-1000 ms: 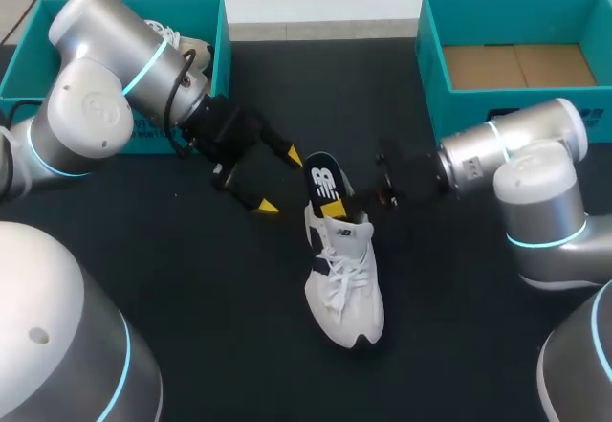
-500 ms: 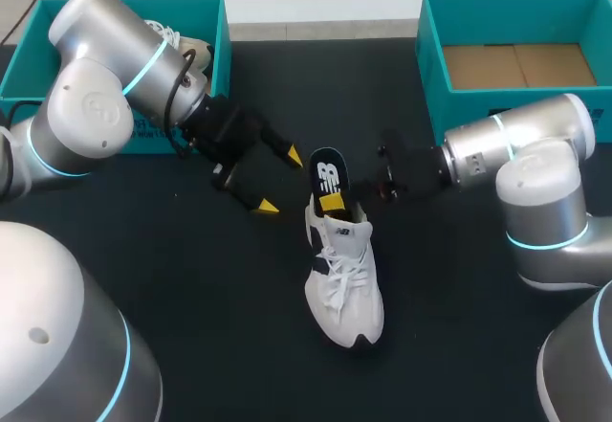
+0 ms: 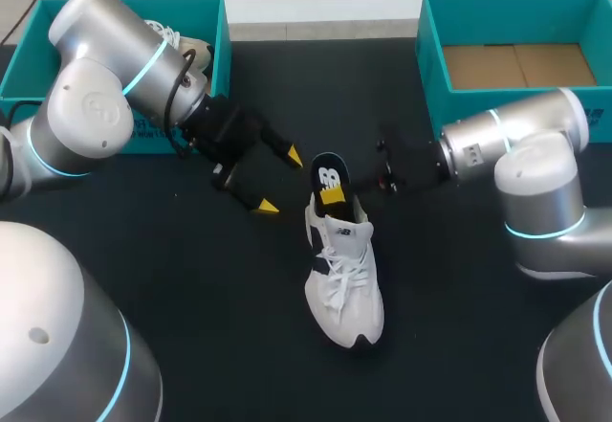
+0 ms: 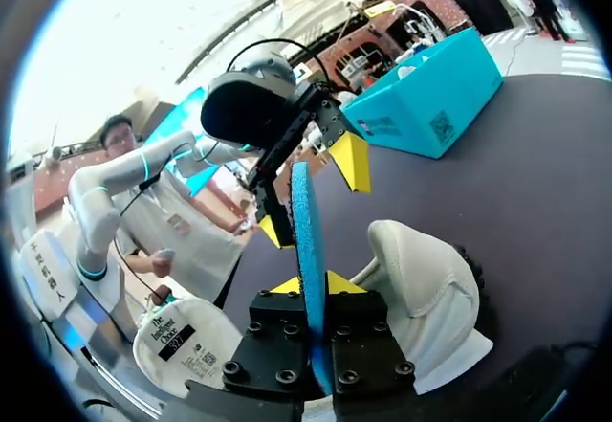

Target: Take the shoe out of the shoebox, open the shoe tongue, remove and reinsert the insole, then place the shoe into the shoebox

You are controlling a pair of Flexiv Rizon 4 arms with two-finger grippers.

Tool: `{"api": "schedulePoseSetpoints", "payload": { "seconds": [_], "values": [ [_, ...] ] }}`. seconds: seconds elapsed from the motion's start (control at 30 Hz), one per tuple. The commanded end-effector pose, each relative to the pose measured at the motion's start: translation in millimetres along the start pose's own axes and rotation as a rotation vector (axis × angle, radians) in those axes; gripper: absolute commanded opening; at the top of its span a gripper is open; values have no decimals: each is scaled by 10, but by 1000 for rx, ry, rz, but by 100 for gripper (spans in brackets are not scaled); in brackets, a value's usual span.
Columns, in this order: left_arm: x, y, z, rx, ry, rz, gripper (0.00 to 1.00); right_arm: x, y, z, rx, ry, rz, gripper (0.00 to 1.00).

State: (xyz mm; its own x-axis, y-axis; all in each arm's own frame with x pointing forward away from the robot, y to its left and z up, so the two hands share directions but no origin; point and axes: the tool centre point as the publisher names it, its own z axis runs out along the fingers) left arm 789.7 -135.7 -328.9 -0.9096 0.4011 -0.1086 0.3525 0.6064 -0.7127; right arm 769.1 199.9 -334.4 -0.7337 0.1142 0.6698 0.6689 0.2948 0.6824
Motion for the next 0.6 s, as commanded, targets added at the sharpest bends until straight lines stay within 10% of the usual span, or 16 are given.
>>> {"api": "schedulePoseSetpoints", "payload": {
  "seconds": [0.03, 0.53, 0.6],
  "values": [
    [10, -3, -3, -3, -1, 0, 100, 25, -93, 2, 17, -5, 20, 0],
    [10, -3, -3, -3, -1, 0, 100, 70, -265, -29, 36, -42, 18, 0],
    [10, -3, -3, -3, -1, 0, 100, 78, -214, -36, 33, -41, 5, 16]
  ]
}}
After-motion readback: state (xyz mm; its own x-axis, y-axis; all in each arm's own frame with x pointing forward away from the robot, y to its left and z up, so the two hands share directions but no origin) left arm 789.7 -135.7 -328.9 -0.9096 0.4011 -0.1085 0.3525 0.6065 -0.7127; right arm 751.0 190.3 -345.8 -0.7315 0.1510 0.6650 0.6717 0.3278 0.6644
